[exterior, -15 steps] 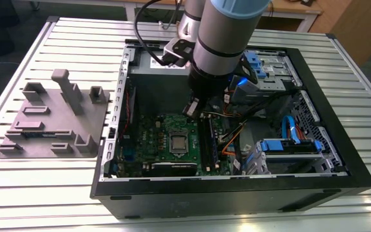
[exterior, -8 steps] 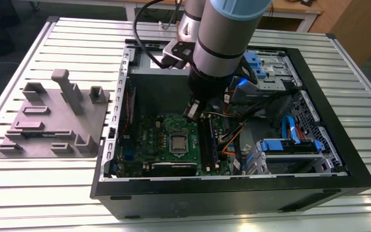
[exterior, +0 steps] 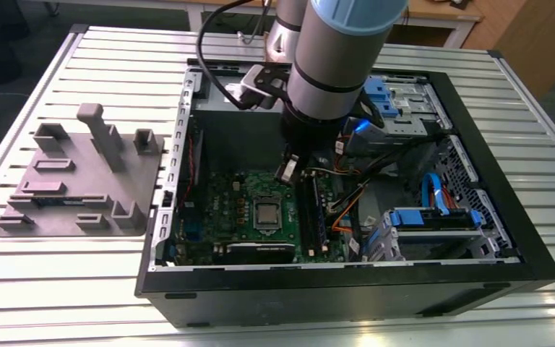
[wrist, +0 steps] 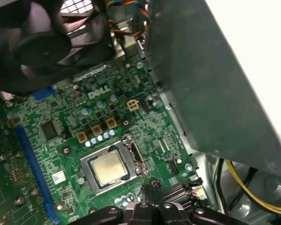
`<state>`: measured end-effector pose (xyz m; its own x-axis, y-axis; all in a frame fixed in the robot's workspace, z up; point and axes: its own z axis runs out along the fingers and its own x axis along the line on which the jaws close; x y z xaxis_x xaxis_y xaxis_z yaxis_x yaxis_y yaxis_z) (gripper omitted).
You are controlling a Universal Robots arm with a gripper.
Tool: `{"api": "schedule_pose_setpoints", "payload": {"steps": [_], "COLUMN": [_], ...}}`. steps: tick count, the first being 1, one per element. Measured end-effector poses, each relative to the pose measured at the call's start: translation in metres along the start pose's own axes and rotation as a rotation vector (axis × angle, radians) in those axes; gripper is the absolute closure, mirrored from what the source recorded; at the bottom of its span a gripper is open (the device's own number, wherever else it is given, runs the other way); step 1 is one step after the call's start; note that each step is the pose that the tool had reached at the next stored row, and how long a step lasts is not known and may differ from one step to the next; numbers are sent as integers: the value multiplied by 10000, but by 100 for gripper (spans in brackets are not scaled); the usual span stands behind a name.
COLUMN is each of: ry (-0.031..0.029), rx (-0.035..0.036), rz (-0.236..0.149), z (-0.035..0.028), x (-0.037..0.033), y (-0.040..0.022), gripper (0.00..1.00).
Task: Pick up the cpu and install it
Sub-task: 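Install the first cpu locking lever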
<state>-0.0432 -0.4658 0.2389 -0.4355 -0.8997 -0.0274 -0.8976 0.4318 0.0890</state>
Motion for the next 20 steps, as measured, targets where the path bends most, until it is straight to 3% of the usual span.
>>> {"api": "schedule_pose_setpoints", "payload": {"steps": [8,20], "ry": [76,78], "rx": [-19,-19], "rz": [-887,-924], "z": [24,24], "x": [19,27], "y": [-10,-12], "gripper": [89,89]}}
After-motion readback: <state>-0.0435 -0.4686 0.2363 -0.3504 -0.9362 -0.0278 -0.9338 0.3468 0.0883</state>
